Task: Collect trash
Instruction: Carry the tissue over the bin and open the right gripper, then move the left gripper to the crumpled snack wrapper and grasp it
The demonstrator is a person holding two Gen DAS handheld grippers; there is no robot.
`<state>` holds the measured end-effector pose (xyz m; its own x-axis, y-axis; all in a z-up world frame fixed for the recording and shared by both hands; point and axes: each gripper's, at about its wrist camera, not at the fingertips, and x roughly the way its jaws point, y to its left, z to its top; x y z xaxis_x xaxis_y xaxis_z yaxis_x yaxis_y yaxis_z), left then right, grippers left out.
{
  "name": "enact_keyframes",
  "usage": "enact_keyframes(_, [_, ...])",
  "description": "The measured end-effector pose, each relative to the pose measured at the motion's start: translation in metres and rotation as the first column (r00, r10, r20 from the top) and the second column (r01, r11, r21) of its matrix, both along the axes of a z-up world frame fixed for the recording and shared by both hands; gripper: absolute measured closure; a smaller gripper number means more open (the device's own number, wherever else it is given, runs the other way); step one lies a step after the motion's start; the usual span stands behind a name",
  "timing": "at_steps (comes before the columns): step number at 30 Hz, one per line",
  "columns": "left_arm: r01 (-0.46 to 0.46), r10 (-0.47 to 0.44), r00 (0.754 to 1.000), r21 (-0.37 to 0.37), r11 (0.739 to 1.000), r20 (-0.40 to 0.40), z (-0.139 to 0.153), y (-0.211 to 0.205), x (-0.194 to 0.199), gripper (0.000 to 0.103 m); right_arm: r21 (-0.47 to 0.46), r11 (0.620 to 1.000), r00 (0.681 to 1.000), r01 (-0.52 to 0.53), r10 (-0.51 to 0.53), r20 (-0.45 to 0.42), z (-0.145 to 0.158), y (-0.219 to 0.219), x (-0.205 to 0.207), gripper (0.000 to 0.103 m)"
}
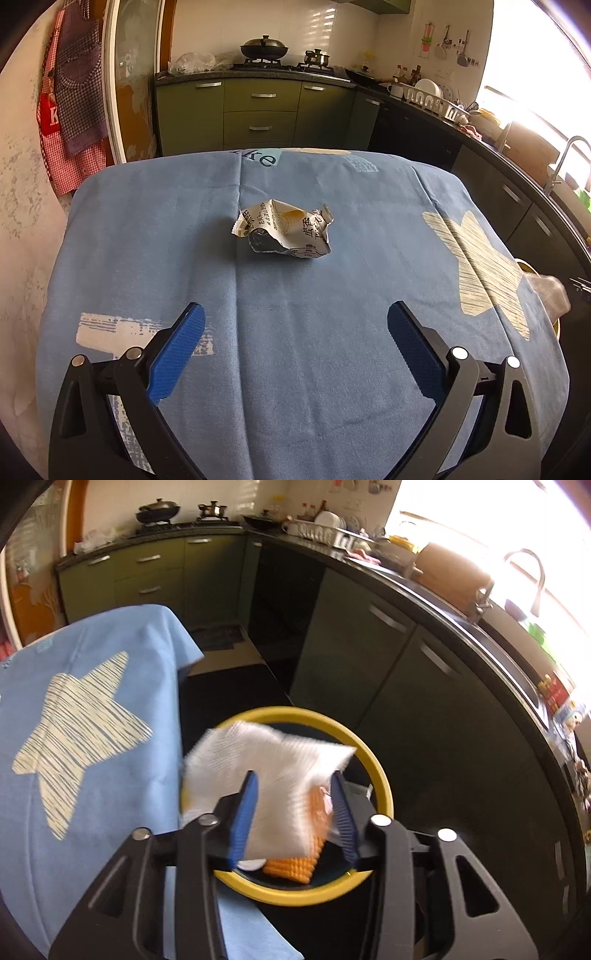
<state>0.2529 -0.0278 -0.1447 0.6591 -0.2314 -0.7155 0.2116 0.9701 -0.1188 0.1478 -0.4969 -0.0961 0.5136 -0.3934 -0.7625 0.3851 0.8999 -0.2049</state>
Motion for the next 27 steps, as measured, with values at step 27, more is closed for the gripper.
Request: enact_keyframes(27, [0.009, -0.004, 0.997, 0.065, 0.998, -0.080, -0.002, -0.017, 0.046, 0.005, 0.264, 0.958, 0.979, -0.114, 0.063, 0.192, 0.004, 0.020, -0.063, 0.049])
